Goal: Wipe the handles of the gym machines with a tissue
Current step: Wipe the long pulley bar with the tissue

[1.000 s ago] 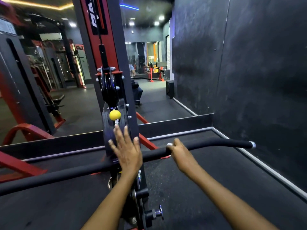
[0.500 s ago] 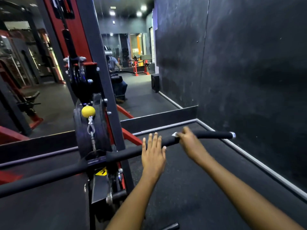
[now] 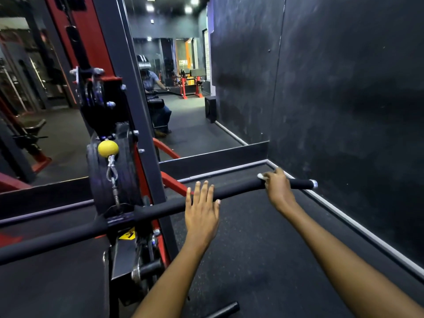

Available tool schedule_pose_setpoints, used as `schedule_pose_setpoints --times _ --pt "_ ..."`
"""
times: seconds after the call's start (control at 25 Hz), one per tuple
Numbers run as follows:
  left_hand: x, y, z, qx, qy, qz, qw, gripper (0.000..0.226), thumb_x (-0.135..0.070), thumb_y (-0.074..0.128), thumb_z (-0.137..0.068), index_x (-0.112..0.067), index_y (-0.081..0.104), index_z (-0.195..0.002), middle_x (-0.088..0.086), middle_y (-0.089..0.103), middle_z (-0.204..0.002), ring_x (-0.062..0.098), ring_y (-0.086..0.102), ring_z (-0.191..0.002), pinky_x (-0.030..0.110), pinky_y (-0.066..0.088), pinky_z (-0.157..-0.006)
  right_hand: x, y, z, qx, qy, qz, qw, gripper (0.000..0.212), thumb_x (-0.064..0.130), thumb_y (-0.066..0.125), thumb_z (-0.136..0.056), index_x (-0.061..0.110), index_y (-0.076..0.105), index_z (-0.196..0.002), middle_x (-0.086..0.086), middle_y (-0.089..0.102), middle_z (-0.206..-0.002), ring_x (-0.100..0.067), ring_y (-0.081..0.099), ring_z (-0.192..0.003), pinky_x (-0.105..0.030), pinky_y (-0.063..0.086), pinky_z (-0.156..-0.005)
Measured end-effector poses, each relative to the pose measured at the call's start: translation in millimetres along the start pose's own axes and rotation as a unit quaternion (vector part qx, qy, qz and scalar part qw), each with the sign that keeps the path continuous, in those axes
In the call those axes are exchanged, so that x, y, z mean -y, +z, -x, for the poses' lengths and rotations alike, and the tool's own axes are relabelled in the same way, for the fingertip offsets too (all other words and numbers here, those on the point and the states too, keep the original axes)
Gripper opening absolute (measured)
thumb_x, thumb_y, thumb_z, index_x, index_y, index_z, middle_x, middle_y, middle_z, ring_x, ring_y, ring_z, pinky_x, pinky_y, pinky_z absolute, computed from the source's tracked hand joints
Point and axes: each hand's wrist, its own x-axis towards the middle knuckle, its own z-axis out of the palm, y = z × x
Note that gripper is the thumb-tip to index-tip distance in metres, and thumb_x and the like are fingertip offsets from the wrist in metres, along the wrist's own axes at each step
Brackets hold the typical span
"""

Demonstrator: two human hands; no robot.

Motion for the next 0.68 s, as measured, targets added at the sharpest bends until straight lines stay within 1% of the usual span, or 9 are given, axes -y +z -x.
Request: schedule_pose_setpoints --times 0.08,0.16,0.2,0.28,0.4,0.48,0.56,0.64,0.68 --pt "-2.1 1.0 0.9 -0.004 -0.013 0.004 1.000 0.053 -0.037 0.032 -0.092 -0.010 0.065 -0.123 0.009 0.061 -0.131 0.029 0.053 -0.127 0.041 0.004 -0.115 9.0 18.5 11.7 0.068 -0.101 0.063 0.991 0.017 0.013 0.047 -0.092 0.003 0.055 -0.104 -0.001 0.051 -0.092 -0.019 0.053 -0.086 -0.020 0.033 -0.072" --pt "-2.1 0.8 1.4 -0.011 -0.017 0.001 1.000 0.053 -0.037 0.031 -0.092 -0.010 0.064 -0.124 0.009 0.060 -0.132 0.029 0.053 -0.127 0.041 0.004 -0.114 7.7 40.5 33.3 0.145 -0.184 0.090 0.968 0.015 0.017 0.044 -0.094 0.011 0.055 -0.102 0.004 0.050 -0.089 -0.009 0.044 -0.074 -0.020 0.034 -0.072" --pt "-1.1 0.3 1.8 -0.009 -0.014 0.000 1.000 0.053 -0.037 0.031 -0.092 -0.010 0.064 -0.125 0.009 0.060 -0.133 0.029 0.052 -0.128 0.041 0.005 -0.114 6.8 37.6 34.7 0.129 -0.178 0.079 0.972 0.011 0.025 0.046 -0.093 0.016 0.051 -0.090 0.005 0.049 -0.081 -0.010 0.042 -0.069 -0.027 0.035 -0.068" --pt "1.7 -1.2 3.1 -0.001 -0.006 0.000 1.000 0.053 -0.037 0.031 -0.093 -0.011 0.064 -0.125 0.009 0.060 -0.133 0.029 0.052 -0.128 0.041 0.008 -0.115 -8.1 20.9 12.1 0.054 -0.085 0.021 0.995 0.023 0.034 0.051 -0.089 0.015 0.043 -0.078 0.007 0.045 -0.069 -0.014 0.043 -0.066 -0.035 0.032 -0.060" --pt "-2.2 0.0 3.3 0.008 -0.011 -0.001 1.000 0.053 -0.038 0.031 -0.093 -0.010 0.065 -0.123 0.009 0.060 -0.132 0.030 0.052 -0.128 0.043 0.007 -0.114 -12.6 10.3 -5.4 -0.023 0.006 -0.013 1.000 0.012 0.018 0.049 -0.087 0.008 0.048 -0.082 0.000 0.051 -0.078 -0.028 0.051 -0.079 -0.036 0.036 -0.066" --pt "-9.3 -0.6 1.9 0.026 -0.029 -0.006 0.999 0.057 -0.040 0.028 -0.093 -0.009 0.063 -0.126 0.009 0.058 -0.135 0.030 0.049 -0.131 0.044 0.002 -0.115 4.7 27.5 10.3 0.029 -0.015 -0.066 0.997 0.011 0.018 0.048 -0.085 0.015 0.043 -0.075 -0.004 0.051 -0.077 -0.025 0.048 -0.073 -0.039 0.036 -0.066" --pt "-13.7 -1.7 1.3 0.043 -0.036 -0.037 0.998 0.066 -0.043 0.014 -0.095 -0.010 0.049 -0.140 0.008 0.042 -0.150 0.028 0.031 -0.143 0.045 -0.013 -0.115 10.9 35.7 27.0 0.111 -0.051 -0.064 0.990 0.020 0.029 0.046 -0.087 0.020 0.037 -0.072 0.002 0.046 -0.071 -0.017 0.041 -0.065 -0.038 0.033 -0.063" --pt "-14.8 1.4 -0.9 0.034 -0.036 -0.059 0.997 0.074 -0.047 -0.001 -0.093 -0.012 0.033 -0.149 0.006 0.027 -0.158 0.026 0.015 -0.148 0.043 -0.026 -0.111 -1.5 16.8 16.5 0.085 -0.053 -0.055 0.994 0.028 0.037 0.050 -0.086 0.021 0.033 -0.071 0.006 0.042 -0.068 -0.014 0.038 -0.062 -0.034 0.031 -0.059" --pt "-14.0 2.3 -1.0 0.038 -0.039 -0.055 0.997 0.074 -0.047 0.003 -0.093 -0.011 0.040 -0.146 0.007 0.033 -0.155 0.027 0.022 -0.147 0.044 -0.021 -0.114 -13.4 2.7 3.5 0.044 -0.024 -0.059 0.997 0.029 0.035 0.052 -0.086 0.020 0.032 -0.071 0.005 0.041 -0.068 -0.015 0.038 -0.063 -0.034 0.030 -0.058"
